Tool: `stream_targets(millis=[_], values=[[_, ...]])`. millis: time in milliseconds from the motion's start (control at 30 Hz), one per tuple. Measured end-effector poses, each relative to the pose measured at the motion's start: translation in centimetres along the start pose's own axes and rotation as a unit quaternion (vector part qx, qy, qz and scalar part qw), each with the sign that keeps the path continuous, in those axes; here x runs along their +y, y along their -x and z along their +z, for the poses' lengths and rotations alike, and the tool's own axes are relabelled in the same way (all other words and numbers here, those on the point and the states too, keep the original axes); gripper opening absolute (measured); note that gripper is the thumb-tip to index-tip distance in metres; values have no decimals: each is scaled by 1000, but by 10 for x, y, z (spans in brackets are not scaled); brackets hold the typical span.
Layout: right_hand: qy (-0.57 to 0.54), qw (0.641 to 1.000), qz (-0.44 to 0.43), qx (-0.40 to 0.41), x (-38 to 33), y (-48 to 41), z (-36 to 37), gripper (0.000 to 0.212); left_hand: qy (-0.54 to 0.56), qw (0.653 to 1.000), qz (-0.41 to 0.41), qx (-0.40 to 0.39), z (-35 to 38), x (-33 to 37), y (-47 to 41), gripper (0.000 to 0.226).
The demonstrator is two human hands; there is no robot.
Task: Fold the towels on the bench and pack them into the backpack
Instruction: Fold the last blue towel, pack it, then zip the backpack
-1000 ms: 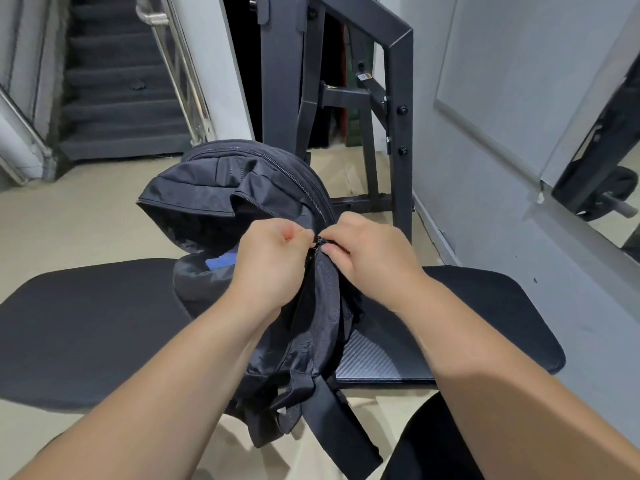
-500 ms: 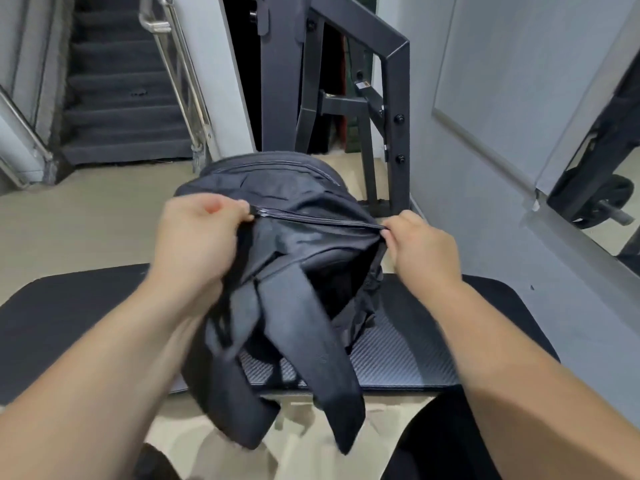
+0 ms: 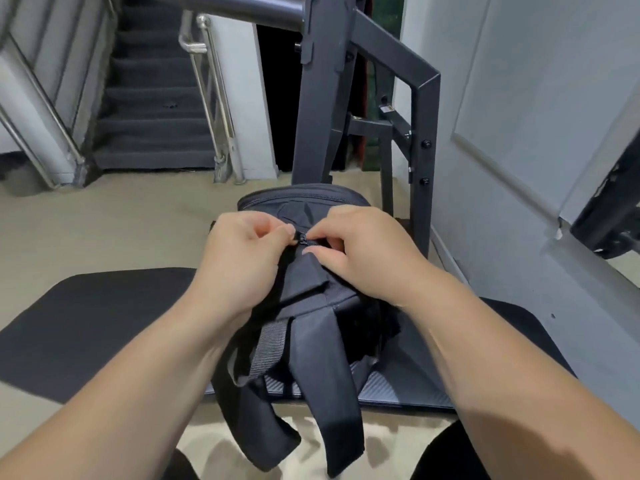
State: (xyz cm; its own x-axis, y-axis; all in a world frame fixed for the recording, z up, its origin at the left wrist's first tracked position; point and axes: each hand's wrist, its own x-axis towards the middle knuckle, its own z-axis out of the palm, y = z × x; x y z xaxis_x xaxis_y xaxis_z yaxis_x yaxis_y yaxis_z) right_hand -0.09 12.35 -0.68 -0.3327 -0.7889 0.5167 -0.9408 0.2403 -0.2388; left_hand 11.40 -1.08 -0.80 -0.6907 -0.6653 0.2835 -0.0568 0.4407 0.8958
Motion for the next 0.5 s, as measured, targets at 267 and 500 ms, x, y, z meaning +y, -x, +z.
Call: stream_targets(millis=[267, 500], values=[[157, 987, 0, 32, 9, 26, 16, 34, -75, 997, -8, 2, -16, -27, -3, 29], [154, 976, 139, -65, 27, 40, -11, 14, -1, 1000, -18, -17, -23, -51, 7, 25]])
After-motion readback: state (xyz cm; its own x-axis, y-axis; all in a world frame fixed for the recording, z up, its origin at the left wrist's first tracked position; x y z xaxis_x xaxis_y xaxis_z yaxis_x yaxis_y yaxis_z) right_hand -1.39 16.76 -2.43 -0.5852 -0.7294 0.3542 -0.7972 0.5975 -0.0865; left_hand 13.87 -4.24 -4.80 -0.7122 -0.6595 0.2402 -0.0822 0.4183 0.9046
